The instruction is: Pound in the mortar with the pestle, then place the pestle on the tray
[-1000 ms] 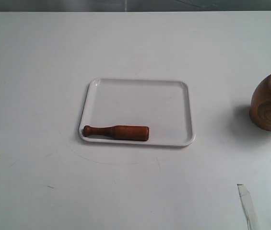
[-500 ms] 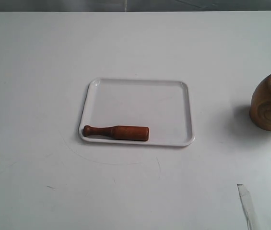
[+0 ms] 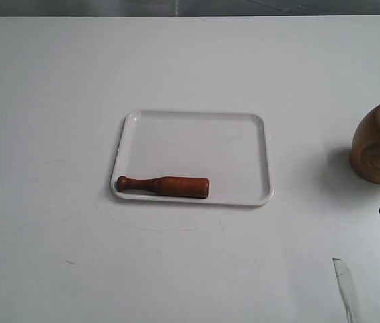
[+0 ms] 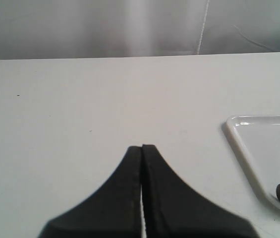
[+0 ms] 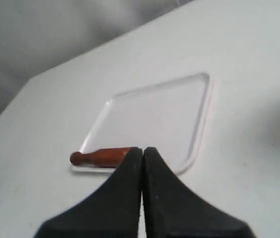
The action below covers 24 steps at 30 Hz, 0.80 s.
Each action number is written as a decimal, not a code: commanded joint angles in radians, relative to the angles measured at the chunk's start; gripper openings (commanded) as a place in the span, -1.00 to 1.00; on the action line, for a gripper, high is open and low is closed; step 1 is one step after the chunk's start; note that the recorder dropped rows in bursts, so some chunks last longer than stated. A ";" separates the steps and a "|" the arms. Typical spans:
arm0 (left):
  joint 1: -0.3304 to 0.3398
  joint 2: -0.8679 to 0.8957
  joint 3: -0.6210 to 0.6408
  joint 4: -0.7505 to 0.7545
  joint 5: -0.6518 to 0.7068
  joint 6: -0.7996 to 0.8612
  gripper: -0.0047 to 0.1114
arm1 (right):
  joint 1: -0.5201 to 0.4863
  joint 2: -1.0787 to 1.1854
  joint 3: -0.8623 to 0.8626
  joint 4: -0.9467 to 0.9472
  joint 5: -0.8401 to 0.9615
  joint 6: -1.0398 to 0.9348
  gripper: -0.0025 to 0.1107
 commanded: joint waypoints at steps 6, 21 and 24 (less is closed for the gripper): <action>-0.008 -0.001 0.001 -0.007 -0.003 -0.008 -0.92 | -0.008 -0.004 0.062 -0.151 -0.221 -0.340 -0.96; -0.008 -0.001 0.001 -0.007 -0.003 -0.008 -0.92 | -0.514 -0.004 0.062 -0.116 -0.113 -0.466 -0.96; -0.008 -0.001 0.001 -0.007 -0.003 -0.008 -0.92 | -0.651 -0.023 0.062 -0.072 -0.078 -0.461 -0.96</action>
